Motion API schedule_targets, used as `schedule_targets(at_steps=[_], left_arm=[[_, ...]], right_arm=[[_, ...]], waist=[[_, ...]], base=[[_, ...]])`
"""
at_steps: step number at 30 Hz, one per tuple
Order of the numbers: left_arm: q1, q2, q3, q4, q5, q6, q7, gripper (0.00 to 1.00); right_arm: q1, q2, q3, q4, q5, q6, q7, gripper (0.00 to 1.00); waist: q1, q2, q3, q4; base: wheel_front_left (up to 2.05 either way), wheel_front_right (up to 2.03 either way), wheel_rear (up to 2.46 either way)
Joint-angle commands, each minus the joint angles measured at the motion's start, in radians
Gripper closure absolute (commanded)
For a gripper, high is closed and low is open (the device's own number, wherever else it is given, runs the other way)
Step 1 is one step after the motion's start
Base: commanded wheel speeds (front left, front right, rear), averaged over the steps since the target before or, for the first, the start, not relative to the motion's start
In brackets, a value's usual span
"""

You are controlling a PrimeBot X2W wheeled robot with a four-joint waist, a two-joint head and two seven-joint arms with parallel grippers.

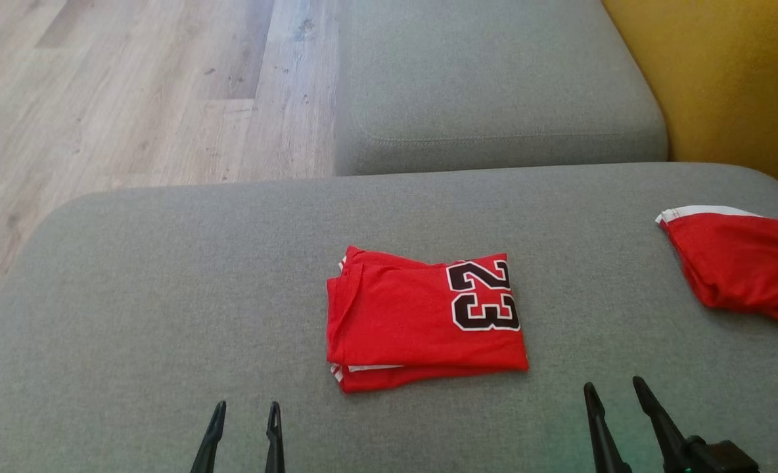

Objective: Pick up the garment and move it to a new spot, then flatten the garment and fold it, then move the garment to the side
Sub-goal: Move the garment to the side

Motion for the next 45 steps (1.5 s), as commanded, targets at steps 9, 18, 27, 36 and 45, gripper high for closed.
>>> schedule_targets(at_steps=[9, 18, 27, 36, 45], left_arm=[[-0.062, -0.010, 0.019, -0.045, 0.012, 0.013, -0.010, 0.00], [-0.094, -0.010, -0.002, -0.062, -0.022, 0.032, -0.010, 0.00], [-0.154, -0.010, -0.033, -0.082, -0.019, 0.015, -0.010, 0.00], [-0.187, -0.010, -0.066, -0.099, -0.043, 0.000, -0.010, 0.00], [-0.183, -0.010, -0.047, -0.122, -0.023, 0.046, -0.010, 0.00]], right_arm=[[-0.095, -0.026, 0.048, -0.001, 0.001, 0.004, -0.009, 0.00], [-0.278, -0.024, 0.037, 0.193, 0.034, 0.004, -0.008, 0.00], [-0.530, -0.033, 0.103, 0.440, 0.176, 0.004, 0.140, 0.00], [-0.675, -0.040, 0.193, 0.647, 0.337, 0.004, 0.187, 1.00], [-0.762, -0.099, 0.266, 0.683, 0.401, 0.004, 0.109, 1.00]], waist=[[0.0000, 0.0000, 0.051, 0.007], [0.0000, 0.0000, 0.126, 0.021], [0.0000, 0.0000, 0.206, 0.064], [0.0000, 0.0000, 0.244, 0.108], [0.0000, 0.0000, 0.272, 0.027]], base=[[0.00, 0.00, 0.00], [0.00, 0.00, 0.00], [0.00, 0.00, 0.00], [0.00, 0.00, 0.00], [0.00, 0.00, 0.00]])
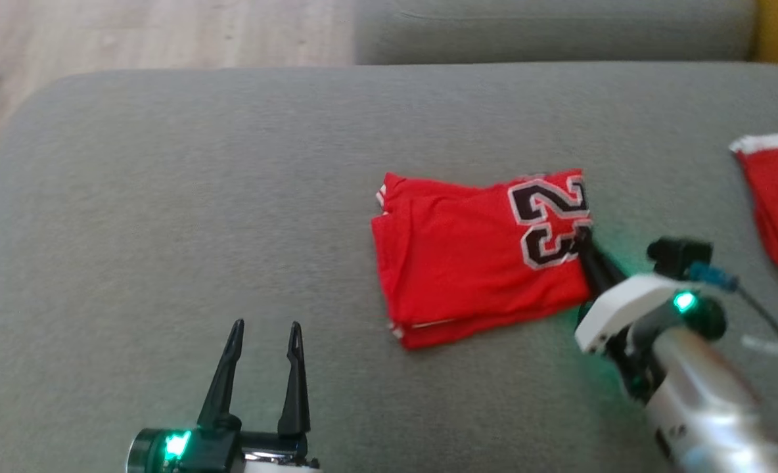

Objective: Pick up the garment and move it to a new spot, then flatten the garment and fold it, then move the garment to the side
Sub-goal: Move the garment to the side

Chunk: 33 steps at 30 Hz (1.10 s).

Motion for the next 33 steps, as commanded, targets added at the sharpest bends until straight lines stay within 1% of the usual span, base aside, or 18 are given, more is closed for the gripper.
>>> schedule_targets(at_steps=[1, 2, 4, 7, 11, 16, 22, 25, 26, 27, 30, 33], left_arm=[[-0.037, -0.009, 0.028, -0.039, 0.011, 0.003, -0.010, 0.00], [-0.045, -0.009, 0.030, -0.046, 0.020, 0.004, -0.010, 0.00], [-0.056, -0.009, 0.037, -0.054, 0.027, 0.008, -0.010, 0.00], [-0.080, -0.009, 0.049, -0.068, 0.029, 0.019, -0.010, 0.00], [-0.104, -0.009, 0.056, -0.073, 0.035, 0.016, -0.010, 0.00], [-0.126, -0.009, 0.054, -0.079, 0.041, 0.007, -0.010, 0.00], [-0.148, -0.009, 0.047, -0.083, 0.039, 0.004, -0.010, 0.00], [-0.154, -0.009, 0.048, -0.078, 0.037, 0.002, -0.010, 0.00], [-0.157, -0.009, 0.049, -0.076, 0.036, 0.000, -0.010, 0.00], [-0.159, -0.009, 0.049, -0.073, 0.034, -0.002, -0.010, 0.00], [-0.161, -0.009, 0.052, -0.063, 0.029, -0.005, -0.010, 0.00], [-0.155, -0.009, 0.053, -0.052, 0.025, -0.008, -0.010, 0.00]], right_arm=[[-0.048, -0.019, 0.019, -0.025, 0.007, 0.004, -0.018, 1.00], [-0.079, -0.043, 0.031, -0.029, 0.006, 0.004, -0.021, 1.00], [-0.110, -0.073, 0.039, -0.038, 0.006, 0.004, -0.020, 1.00], [-0.157, -0.134, 0.048, -0.058, 0.003, 0.004, -0.011, 1.00], [-0.215, -0.228, 0.048, -0.096, 0.002, 0.004, 0.013, 1.00], [-0.267, -0.352, 0.014, -0.138, 0.000, 0.004, 0.056, 1.00], [-0.286, -0.502, -0.076, -0.192, 0.003, 0.004, 0.118, 1.00], [-0.275, -0.560, -0.121, -0.219, -0.006, 0.004, 0.153, 1.00], [-0.270, -0.573, -0.134, -0.224, -0.014, 0.004, 0.161, 0.73], [-0.264, -0.582, -0.149, -0.228, -0.029, 0.004, 0.163, 0.00], [-0.240, -0.575, -0.195, -0.244, -0.085, 0.004, 0.151, 0.00], [-0.196, -0.531, -0.241, -0.269, -0.160, 0.004, 0.120, 0.00]], waist=[[0.0000, 0.0000, 0.018, -0.040], [0.0000, 0.0000, 0.033, -0.073], [0.0000, 0.0000, 0.051, -0.104], [0.0000, 0.0000, 0.081, -0.139], [0.0000, 0.0000, 0.119, -0.177], [0.0000, 0.0000, 0.154, -0.202], [0.0000, 0.0000, 0.186, -0.209], [0.0000, 0.0000, 0.193, -0.209], [0.0000, 0.0000, 0.193, -0.209], [0.0000, 0.0000, 0.192, -0.208], [0.0000, 0.0000, 0.175, -0.202], [0.0000, 0.0000, 0.143, -0.195]], base=[[0.00, 0.00, 0.00], [0.00, 0.00, 0.00], [0.00, 0.00, 0.00], [0.00, 0.00, 0.00], [0.00, 0.00, 0.00], [0.00, 0.00, 0.00], [0.00, 0.00, 0.00], [0.00, 0.00, 0.00], [0.00, 0.00, 0.00], [0.00, 0.00, 0.00], [0.00, 0.00, 0.00], [0.00, 0.00, 0.00]])
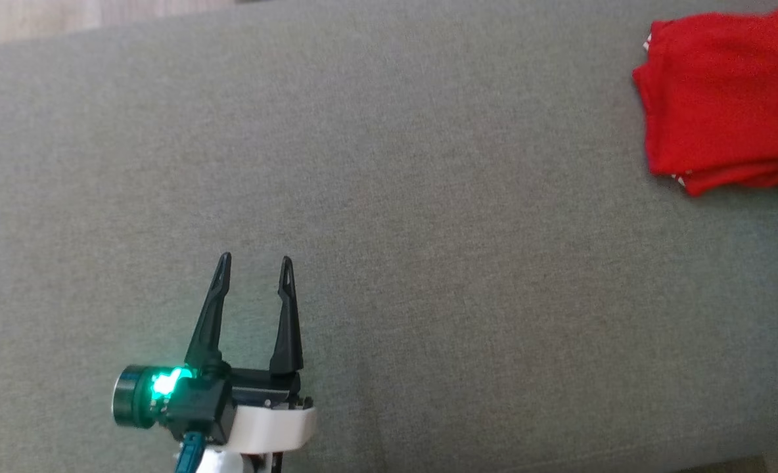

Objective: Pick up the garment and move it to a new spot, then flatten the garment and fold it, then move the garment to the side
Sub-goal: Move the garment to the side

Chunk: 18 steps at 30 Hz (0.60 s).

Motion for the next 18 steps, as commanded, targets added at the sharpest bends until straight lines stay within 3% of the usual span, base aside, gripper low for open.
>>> schedule_targets(at_steps=[1, 2, 10, 18], left_arm=[[-0.011, -0.007, 0.032, -0.020, -0.006, -0.002, -0.009, 0.00], [-0.011, -0.007, 0.032, -0.020, -0.006, -0.002, -0.009, 0.00], [0.042, -0.007, 0.035, -0.003, -0.010, -0.003, -0.009, 0.00], [0.128, -0.007, 0.042, 0.023, -0.049, -0.015, -0.009, 0.00]], right_arm=[[0.063, 0.023, -0.023, -0.047, -0.059, 0.004, -0.027, 0.00], [0.063, 0.023, -0.023, -0.047, -0.059, 0.004, -0.027, 0.00], [0.298, 0.275, -0.040, -0.180, -0.166, 0.004, -0.083, 0.00], [0.531, 0.479, 0.019, -0.243, -0.125, 0.004, -0.238, 0.00]], waist=[[0.0000, 0.0000, -0.038, 0.010], [0.0000, 0.0000, -0.038, 0.010], [0.0000, 0.0000, -0.172, 0.062], [0.0000, 0.0000, -0.298, 0.130]], base=[[0.00, 0.00, 0.00], [0.00, 0.00, 0.00], [0.00, 0.00, 0.00], [0.00, 0.00, 0.00]])
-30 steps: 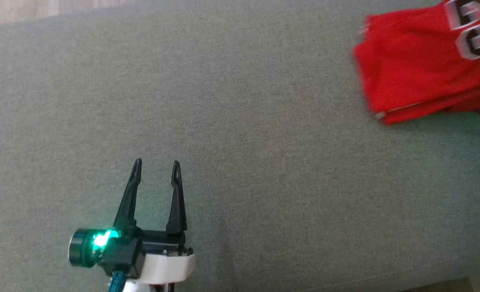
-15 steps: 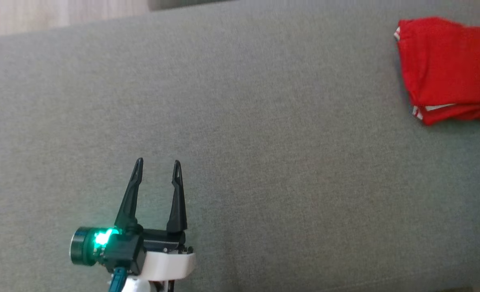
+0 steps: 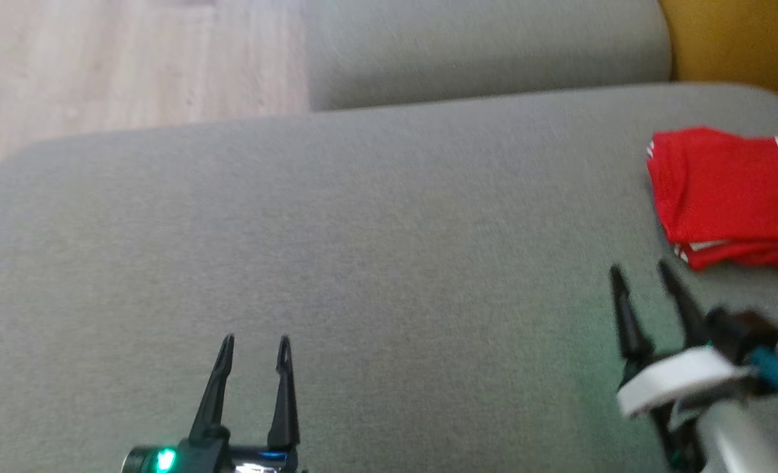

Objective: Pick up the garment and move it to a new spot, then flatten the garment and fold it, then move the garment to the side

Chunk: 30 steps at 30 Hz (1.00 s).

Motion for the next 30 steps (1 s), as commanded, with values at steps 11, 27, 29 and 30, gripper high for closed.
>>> schedule_targets(at_steps=[11, 27, 29, 30], left_arm=[[0.060, -0.007, 0.090, -0.031, 0.001, -0.014, -0.010, 0.00], [0.098, -0.007, 0.117, -0.027, 0.024, -0.031, -0.010, 0.00], [0.098, -0.007, 0.117, -0.028, 0.025, -0.031, -0.010, 0.00], [0.097, -0.007, 0.116, -0.028, 0.027, -0.031, -0.010, 0.00]], right_arm=[[0.289, 0.094, 0.008, -0.317, -0.081, 0.004, -0.047, 0.00], [0.357, 0.132, -0.031, -0.352, -0.124, 0.004, -0.047, 0.00], [0.356, 0.133, -0.032, -0.351, -0.122, 0.004, -0.047, 0.00], [0.356, 0.134, -0.032, -0.351, -0.121, 0.004, -0.047, 0.00]], waist=[[0.0003, 0.0000, -0.119, 0.059], [0.0003, 0.0000, -0.134, 0.045], [0.0003, 0.0000, -0.135, 0.045], [0.0003, 0.0000, -0.135, 0.045]], base=[[0.00, 0.00, 0.00], [0.00, 0.00, 0.00], [0.00, 0.00, 0.00], [0.00, 0.00, 0.00]])
